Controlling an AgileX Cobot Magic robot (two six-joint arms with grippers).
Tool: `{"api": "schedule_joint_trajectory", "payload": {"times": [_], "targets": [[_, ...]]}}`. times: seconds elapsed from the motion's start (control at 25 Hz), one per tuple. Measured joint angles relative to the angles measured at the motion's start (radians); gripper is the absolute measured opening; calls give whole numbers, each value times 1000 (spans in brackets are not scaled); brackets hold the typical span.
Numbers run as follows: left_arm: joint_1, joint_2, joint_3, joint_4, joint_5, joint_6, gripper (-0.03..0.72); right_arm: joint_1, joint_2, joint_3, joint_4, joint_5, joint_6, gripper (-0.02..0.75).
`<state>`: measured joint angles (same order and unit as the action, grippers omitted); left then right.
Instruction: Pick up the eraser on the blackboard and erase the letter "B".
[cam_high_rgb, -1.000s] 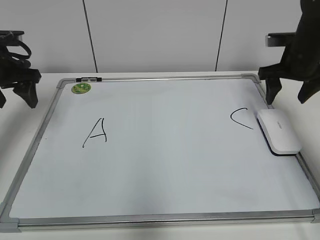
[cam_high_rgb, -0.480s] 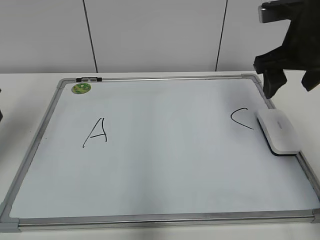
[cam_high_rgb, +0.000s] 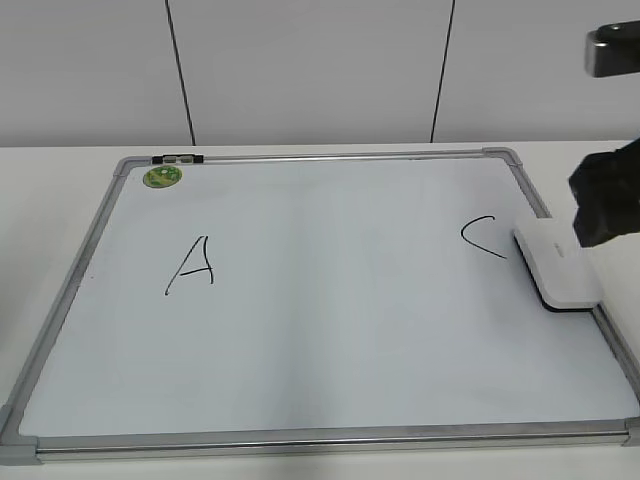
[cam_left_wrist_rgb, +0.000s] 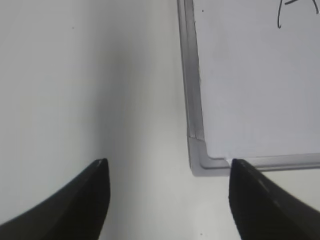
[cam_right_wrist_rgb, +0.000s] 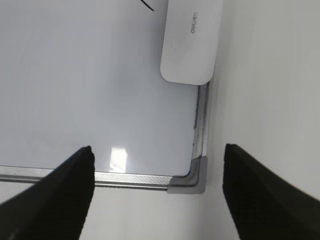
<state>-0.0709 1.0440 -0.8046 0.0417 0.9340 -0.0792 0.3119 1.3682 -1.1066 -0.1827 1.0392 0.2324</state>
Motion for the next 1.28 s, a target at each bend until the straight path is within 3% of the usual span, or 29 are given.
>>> {"api": "schedule_joint_trajectory", "payload": {"times": [0.44,0.88,1.28], "targets": [[0,-463,225,33,107,0,552,0,-378,243,-27,10,2,592],[0,-743,275,50,168,0,552,0,-831,527,-29,96,2,592],[0,-788,275,35,172,0,552,0,-1155,595,-30,139,2,592]]}}
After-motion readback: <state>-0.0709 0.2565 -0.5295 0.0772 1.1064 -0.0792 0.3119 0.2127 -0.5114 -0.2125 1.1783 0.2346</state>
